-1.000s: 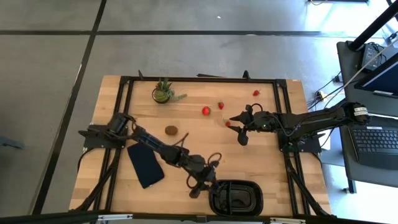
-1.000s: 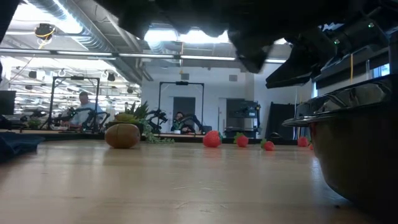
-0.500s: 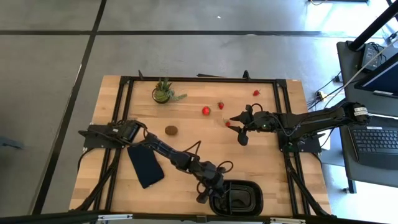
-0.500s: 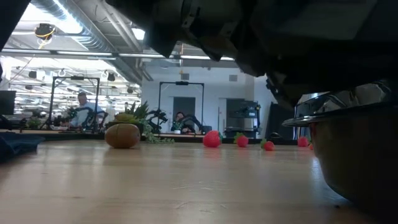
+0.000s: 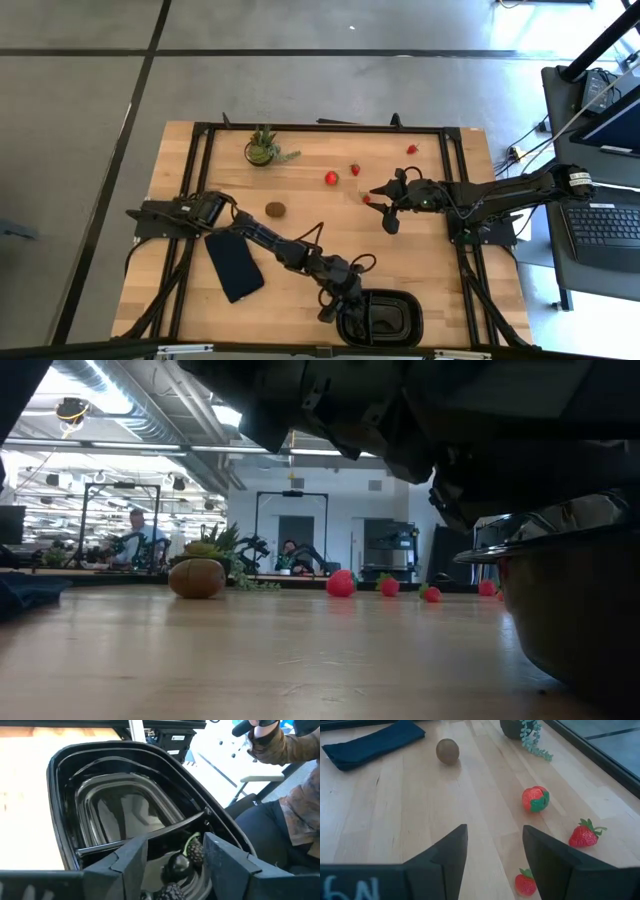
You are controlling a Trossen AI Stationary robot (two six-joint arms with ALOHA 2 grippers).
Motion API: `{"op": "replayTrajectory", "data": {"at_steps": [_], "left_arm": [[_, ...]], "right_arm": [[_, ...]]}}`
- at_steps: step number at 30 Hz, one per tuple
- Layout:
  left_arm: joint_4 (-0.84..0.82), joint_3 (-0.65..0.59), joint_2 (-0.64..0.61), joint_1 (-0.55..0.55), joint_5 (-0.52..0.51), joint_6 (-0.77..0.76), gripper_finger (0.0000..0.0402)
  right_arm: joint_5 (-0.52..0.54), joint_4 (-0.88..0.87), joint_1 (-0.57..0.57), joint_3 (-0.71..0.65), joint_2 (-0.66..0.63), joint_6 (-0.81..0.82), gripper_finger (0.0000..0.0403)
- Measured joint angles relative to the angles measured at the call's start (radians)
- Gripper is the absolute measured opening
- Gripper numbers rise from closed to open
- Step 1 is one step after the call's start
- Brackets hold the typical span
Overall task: Pick and placing Produce into tupperware
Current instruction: Put the small red strawberry into the black container
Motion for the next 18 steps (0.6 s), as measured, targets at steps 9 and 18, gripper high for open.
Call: {"op": "replayTrajectory", "data": {"at_steps": [9, 18], "left_arm": [[-0.398, -0.002, -0.161, 0.104, -0.005, 0.000, 0.0192], [-0.694, -0.094, -0.422, 0.222, -0.271, 0.078, 0.0187]], "right_arm": [[-0.001, -0.016, -0.004, 0.000, 0.000, 0.123, 0.0193], [-0.002, -0.257, -0.060, 0.095, -0.001, 0.250, 0.0193]]}}
